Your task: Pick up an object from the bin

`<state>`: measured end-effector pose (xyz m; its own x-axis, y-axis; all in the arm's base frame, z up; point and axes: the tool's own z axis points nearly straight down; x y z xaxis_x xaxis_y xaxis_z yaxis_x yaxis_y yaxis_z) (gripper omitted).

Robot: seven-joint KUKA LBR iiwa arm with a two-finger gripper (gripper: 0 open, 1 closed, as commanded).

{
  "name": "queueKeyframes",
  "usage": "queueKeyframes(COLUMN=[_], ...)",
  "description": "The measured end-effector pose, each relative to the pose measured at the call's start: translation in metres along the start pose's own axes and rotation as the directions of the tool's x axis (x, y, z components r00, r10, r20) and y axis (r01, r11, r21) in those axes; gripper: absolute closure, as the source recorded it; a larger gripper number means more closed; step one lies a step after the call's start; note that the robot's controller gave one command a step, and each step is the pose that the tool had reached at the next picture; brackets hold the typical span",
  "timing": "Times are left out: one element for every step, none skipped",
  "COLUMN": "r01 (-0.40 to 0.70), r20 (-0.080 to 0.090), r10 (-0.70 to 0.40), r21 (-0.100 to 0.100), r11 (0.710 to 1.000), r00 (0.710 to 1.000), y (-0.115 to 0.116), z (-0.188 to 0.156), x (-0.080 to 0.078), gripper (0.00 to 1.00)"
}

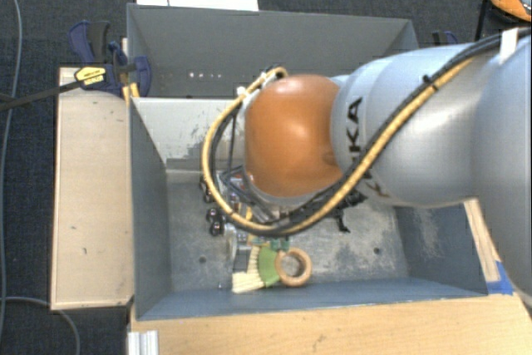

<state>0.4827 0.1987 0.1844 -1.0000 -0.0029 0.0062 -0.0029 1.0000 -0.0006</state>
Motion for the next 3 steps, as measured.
queueKeyframes(r01=[-0.005, 0.065, 0.121], r20=[0.008, 0.014, 0.012], r10=[0.005, -0.065, -0.121], r21=[-0.002, -0.003, -0.002], r11=[1.000, 0.998, 0.993], r00=[1.000, 0.998, 0.993], y=[-0.001, -0.006, -0.036], z=[-0.004, 0.014, 0.072], x=[-0.002, -0.006, -0.009], gripper=[0.00, 0.00, 0.00])
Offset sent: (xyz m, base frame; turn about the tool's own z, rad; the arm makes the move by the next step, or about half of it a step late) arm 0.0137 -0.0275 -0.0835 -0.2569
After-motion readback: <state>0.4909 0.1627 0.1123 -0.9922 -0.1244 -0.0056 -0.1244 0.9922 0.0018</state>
